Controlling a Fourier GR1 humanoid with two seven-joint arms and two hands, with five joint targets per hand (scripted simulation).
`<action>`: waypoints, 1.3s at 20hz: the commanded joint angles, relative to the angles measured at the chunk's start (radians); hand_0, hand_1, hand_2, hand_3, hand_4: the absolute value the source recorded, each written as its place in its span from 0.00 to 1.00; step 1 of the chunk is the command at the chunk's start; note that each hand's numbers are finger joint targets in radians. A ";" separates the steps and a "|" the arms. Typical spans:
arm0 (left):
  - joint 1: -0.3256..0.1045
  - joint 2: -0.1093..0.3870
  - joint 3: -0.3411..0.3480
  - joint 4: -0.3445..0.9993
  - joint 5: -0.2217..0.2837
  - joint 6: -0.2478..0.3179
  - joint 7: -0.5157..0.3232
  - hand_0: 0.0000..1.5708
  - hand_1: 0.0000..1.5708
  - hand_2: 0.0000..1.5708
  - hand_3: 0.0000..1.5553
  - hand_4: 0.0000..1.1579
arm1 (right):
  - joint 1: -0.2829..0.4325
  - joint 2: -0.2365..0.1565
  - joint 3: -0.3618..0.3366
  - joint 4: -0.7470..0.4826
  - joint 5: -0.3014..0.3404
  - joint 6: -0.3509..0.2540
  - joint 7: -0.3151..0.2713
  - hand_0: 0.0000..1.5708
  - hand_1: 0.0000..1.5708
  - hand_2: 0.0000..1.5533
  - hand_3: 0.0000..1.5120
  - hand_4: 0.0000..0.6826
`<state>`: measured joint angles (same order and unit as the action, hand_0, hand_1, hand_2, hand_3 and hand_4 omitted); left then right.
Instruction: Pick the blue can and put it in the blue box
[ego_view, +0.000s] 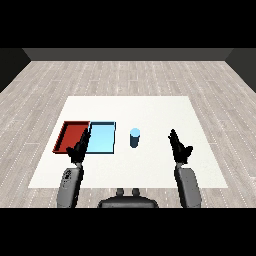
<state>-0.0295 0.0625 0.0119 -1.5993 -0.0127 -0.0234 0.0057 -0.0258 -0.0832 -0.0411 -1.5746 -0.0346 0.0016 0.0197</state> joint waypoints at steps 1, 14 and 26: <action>0.007 -0.003 0.003 0.002 -0.007 -0.001 0.001 0.00 0.00 0.00 0.00 0.00 | 0.010 -0.007 -0.008 -0.001 0.006 0.022 -0.005 0.00 0.00 0.00 0.00 0.00; 0.050 -0.011 0.029 -0.051 0.043 -0.054 -0.304 0.00 0.00 0.00 0.00 0.00 | 0.101 -0.001 -0.016 -0.101 -0.178 0.241 -0.190 0.00 0.00 0.00 0.00 0.00; 0.029 -0.013 0.066 0.044 0.075 -0.070 -0.383 0.00 0.00 0.00 0.00 0.00 | -0.016 -0.007 -0.095 0.066 -0.245 0.257 -0.188 0.00 0.00 0.00 0.00 0.00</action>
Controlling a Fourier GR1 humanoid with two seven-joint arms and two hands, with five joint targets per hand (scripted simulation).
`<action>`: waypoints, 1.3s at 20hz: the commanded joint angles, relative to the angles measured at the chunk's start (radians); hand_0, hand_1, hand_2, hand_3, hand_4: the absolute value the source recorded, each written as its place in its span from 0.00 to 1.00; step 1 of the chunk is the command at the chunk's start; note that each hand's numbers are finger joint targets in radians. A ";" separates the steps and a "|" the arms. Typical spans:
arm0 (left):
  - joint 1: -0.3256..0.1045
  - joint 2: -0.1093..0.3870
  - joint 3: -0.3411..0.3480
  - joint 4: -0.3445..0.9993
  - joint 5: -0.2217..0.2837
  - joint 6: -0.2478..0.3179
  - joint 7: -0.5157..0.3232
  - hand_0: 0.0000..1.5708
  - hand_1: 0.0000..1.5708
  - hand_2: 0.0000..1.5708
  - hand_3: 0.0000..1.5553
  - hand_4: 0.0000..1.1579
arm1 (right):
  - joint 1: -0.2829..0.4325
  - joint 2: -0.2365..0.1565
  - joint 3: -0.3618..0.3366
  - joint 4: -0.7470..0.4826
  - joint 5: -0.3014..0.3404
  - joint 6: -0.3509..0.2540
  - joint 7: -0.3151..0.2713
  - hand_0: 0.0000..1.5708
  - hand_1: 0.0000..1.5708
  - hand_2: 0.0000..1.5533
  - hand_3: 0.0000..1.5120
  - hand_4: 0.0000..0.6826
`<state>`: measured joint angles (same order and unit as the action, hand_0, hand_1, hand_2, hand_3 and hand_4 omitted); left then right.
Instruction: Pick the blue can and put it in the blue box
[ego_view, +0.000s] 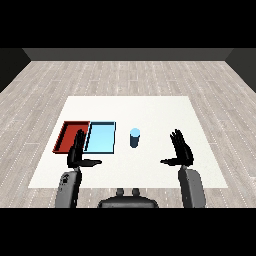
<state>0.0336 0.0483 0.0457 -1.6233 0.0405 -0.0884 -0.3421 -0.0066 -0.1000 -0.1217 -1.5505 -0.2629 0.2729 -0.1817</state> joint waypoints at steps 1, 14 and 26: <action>-0.023 0.002 0.016 -0.015 0.019 0.004 0.018 0.00 0.00 0.00 0.00 0.00 | -0.064 0.000 -0.001 0.025 -0.022 -0.023 0.088 0.00 0.00 0.00 0.00 0.00; -0.031 0.011 0.029 -0.029 0.010 0.017 0.036 0.00 0.00 0.00 0.00 0.00 | -0.227 0.090 0.012 0.335 -0.004 -0.099 -0.033 0.00 0.00 0.00 0.00 0.00; 0.013 -0.046 -0.055 -0.039 -0.029 0.056 0.009 0.00 0.00 0.00 0.00 0.00 | -0.399 0.100 0.114 0.538 -0.048 -0.223 -0.075 0.00 0.00 0.00 0.00 0.00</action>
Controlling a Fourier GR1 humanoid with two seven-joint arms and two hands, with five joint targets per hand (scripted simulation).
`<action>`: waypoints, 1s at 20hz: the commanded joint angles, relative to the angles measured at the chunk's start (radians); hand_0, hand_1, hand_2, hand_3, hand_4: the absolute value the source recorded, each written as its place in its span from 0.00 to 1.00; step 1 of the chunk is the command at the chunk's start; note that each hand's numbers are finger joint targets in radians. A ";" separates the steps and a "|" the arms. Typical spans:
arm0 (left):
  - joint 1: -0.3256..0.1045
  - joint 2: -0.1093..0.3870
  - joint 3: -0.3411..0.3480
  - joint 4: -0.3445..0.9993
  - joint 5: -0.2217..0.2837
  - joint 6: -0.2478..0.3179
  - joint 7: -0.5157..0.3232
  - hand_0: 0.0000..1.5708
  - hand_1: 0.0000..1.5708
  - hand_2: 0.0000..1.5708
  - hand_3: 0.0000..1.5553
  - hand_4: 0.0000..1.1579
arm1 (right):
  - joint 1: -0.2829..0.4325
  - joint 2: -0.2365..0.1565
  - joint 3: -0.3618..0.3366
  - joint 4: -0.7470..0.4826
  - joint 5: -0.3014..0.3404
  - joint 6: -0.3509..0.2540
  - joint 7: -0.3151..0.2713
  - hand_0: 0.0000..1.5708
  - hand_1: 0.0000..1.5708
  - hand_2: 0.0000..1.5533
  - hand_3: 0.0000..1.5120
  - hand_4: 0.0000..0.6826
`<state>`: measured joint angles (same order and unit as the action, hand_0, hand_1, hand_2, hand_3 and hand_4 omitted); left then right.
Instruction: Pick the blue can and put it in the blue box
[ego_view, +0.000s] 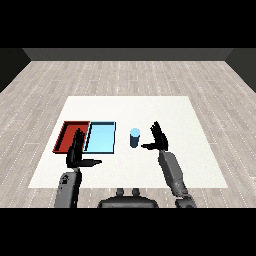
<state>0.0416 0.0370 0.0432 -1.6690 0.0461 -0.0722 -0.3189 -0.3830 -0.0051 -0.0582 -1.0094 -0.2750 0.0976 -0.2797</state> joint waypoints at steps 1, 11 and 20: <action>0.025 -0.017 -0.014 0.010 -0.001 0.003 -0.005 0.00 0.00 0.00 0.00 0.00 | -0.017 0.005 0.062 0.092 -0.054 -0.015 -0.055 0.00 0.00 0.00 0.00 0.00; -0.011 -0.007 0.003 0.049 0.001 -0.005 -0.028 0.00 0.00 0.00 0.00 0.00 | -0.131 0.005 0.220 0.194 -0.112 -0.157 -0.097 0.00 0.00 0.00 0.00 0.00; 0.005 0.007 0.015 0.023 0.018 -0.025 -0.018 0.00 0.00 0.00 0.00 0.00 | -0.345 0.005 0.263 0.443 -0.203 -0.185 -0.125 0.00 0.00 0.00 0.00 0.00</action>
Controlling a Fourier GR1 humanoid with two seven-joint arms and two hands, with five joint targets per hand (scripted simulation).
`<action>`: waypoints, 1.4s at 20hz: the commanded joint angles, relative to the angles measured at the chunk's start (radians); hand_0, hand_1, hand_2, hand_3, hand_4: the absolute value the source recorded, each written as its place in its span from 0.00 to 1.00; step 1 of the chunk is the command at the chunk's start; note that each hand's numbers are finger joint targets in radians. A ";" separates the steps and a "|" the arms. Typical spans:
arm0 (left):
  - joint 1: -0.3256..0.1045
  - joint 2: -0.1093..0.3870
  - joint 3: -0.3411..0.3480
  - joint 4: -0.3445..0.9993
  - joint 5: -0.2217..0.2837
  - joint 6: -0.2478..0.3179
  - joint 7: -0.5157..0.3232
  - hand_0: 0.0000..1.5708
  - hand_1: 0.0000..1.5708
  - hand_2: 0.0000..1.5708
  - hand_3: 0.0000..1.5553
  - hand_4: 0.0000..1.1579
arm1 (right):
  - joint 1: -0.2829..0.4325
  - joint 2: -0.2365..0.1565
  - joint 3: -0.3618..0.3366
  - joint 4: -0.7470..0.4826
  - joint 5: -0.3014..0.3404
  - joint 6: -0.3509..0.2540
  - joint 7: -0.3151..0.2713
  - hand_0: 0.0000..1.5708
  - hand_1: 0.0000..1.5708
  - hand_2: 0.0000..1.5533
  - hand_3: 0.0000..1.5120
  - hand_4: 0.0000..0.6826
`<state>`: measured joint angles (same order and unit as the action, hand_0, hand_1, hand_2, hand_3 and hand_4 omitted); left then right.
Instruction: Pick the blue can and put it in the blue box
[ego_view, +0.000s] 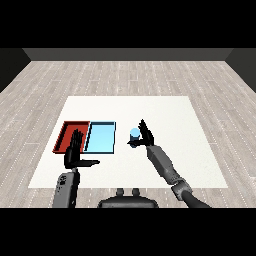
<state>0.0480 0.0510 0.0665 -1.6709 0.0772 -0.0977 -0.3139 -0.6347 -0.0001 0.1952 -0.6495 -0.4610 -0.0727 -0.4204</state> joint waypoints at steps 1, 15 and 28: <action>-0.037 0.010 0.027 0.048 0.021 -0.009 -0.005 0.00 0.00 0.00 0.00 0.00 | -0.074 0.000 -0.005 0.200 -0.021 0.041 -0.100 0.00 0.00 0.00 0.00 0.00; 0.035 -0.037 -0.024 -0.057 0.005 0.021 0.020 0.00 0.00 0.00 0.00 0.00 | -0.162 0.000 0.189 0.220 -0.197 -0.029 -0.053 0.00 0.00 0.00 0.00 0.00; -0.039 -0.010 0.009 -0.020 0.011 0.027 0.046 0.00 0.00 0.00 0.00 0.00 | -0.202 0.000 0.406 0.282 -0.380 -0.274 -0.012 0.89 0.89 0.91 0.89 0.63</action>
<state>0.0408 0.0464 0.0810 -1.6967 0.1010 -0.0891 -0.2836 -0.8246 -0.0005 0.5501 -0.3969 -0.8296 -0.2272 -0.4697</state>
